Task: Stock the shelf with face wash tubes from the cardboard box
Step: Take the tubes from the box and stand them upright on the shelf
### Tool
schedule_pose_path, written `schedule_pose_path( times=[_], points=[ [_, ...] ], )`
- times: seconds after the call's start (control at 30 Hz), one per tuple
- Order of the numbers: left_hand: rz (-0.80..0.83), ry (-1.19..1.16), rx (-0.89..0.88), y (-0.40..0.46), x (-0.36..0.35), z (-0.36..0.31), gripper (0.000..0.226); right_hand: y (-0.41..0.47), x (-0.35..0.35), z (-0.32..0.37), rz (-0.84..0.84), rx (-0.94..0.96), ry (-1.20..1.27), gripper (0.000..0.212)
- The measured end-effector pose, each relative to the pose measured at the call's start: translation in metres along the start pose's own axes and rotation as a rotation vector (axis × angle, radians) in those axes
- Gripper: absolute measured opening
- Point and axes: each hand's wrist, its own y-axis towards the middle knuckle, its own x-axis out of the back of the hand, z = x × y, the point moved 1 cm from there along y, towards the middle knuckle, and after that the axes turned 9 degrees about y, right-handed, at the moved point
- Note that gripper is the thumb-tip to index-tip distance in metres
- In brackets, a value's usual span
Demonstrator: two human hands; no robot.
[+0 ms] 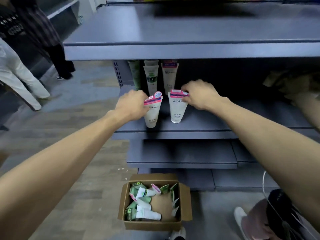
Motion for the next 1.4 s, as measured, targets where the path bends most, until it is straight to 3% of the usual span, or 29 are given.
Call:
schedule_pose_path(
  times=[0.23, 0.4, 0.6, 0.77, 0.97, 1.1, 1.17, 1.3, 1.4],
  points=[
    [0.037, -0.04, 0.023, 0.021, -0.009, 0.013, 0.022, 0.023, -0.003, -0.01, 0.077, 0.038, 0.06, 0.026],
    [0.024, 0.006, -0.001, 0.034, -0.01, 0.017, 0.021, 0.023, -0.004, -0.019, 0.106, -0.046, 0.186, 0.027],
    [0.003, 0.051, -0.063, 0.043, -0.012, 0.024, 0.021, -0.017, -0.056, -0.023, 0.041, -0.319, 0.659, 0.064],
    [-0.011, 0.034, -0.079, 0.046, -0.015, 0.027, 0.023, -0.033, -0.103, -0.006, -0.169, -0.406, 0.82, 0.067],
    [0.014, -0.023, -0.082, 0.044, -0.015, 0.029, 0.02, -0.03, -0.122, 0.005, -0.359, -0.448, 0.828, 0.053],
    [0.012, -0.269, -0.063, 0.037, -0.021, 0.034, 0.024, -0.024, -0.127, 0.005, -0.392, -0.455, 0.766, 0.051],
    [0.033, -0.355, -0.041, 0.031, -0.033, 0.036, 0.037, -0.021, -0.13, 0.005, -0.4, -0.457, 0.757, 0.051],
    [0.143, -0.193, -0.008, 0.025, -0.063, 0.036, 0.065, -0.014, -0.132, 0.005, -0.408, -0.448, 0.747, 0.047],
    [0.138, -0.213, 0.035, 0.026, -0.076, 0.031, 0.061, -0.005, -0.13, 0.007, -0.385, -0.46, 0.758, 0.044]
  ],
)
